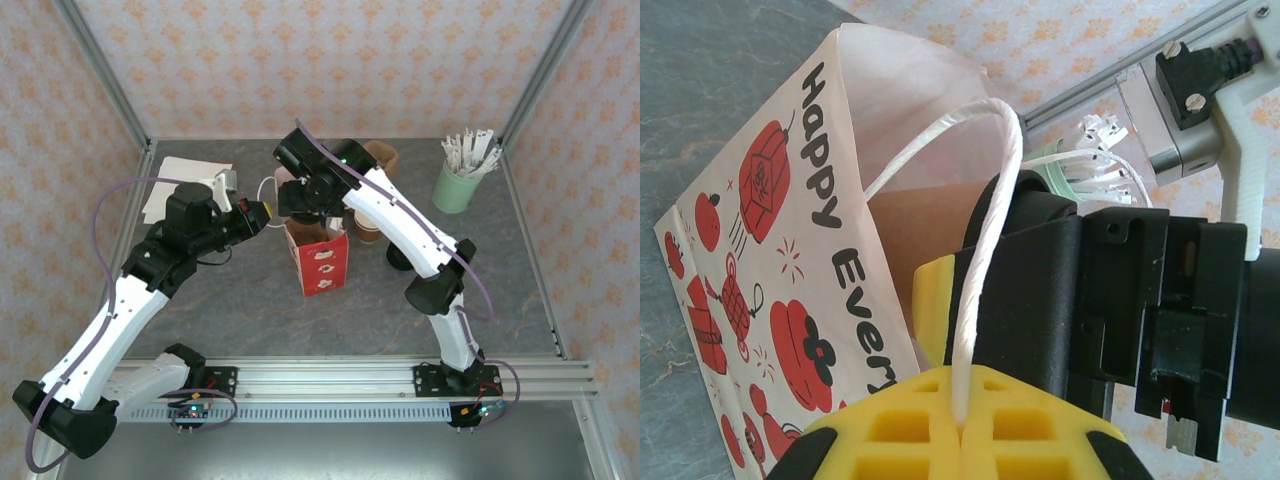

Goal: Pack the takeout coffee

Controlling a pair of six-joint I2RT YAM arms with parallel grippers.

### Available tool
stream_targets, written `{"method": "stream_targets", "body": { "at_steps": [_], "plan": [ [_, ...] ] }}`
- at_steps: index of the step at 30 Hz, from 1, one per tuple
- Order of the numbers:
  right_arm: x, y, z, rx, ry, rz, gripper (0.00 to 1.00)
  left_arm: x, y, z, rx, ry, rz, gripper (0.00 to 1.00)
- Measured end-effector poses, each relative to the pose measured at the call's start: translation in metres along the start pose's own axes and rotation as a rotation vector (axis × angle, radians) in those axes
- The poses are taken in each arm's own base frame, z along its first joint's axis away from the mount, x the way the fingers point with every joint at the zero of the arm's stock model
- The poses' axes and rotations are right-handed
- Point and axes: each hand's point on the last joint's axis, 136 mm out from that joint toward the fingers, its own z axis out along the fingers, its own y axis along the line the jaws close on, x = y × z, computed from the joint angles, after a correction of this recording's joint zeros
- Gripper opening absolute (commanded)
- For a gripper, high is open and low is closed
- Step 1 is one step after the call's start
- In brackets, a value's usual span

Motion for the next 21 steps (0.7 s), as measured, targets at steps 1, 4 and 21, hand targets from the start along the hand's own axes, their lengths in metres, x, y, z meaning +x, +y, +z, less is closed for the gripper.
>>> {"method": "stream_targets", "body": {
  "at_steps": [1,4,21],
  "plan": [
    [0.001,-0.001,0.0,0.006,0.004,-0.002,0.79,0.0,0.0,0.0,0.0,0.0,0.0,0.0],
    [0.006,-0.008,0.0,0.034,0.023,-0.01,0.79,0.0,0.0,0.0,0.0,0.0,0.0,0.0],
    [0.02,-0.033,0.018,0.185,0.094,-0.07,0.79,0.001,-0.001,0.0,0.003,0.005,0.002,0.0]
  ]
}}
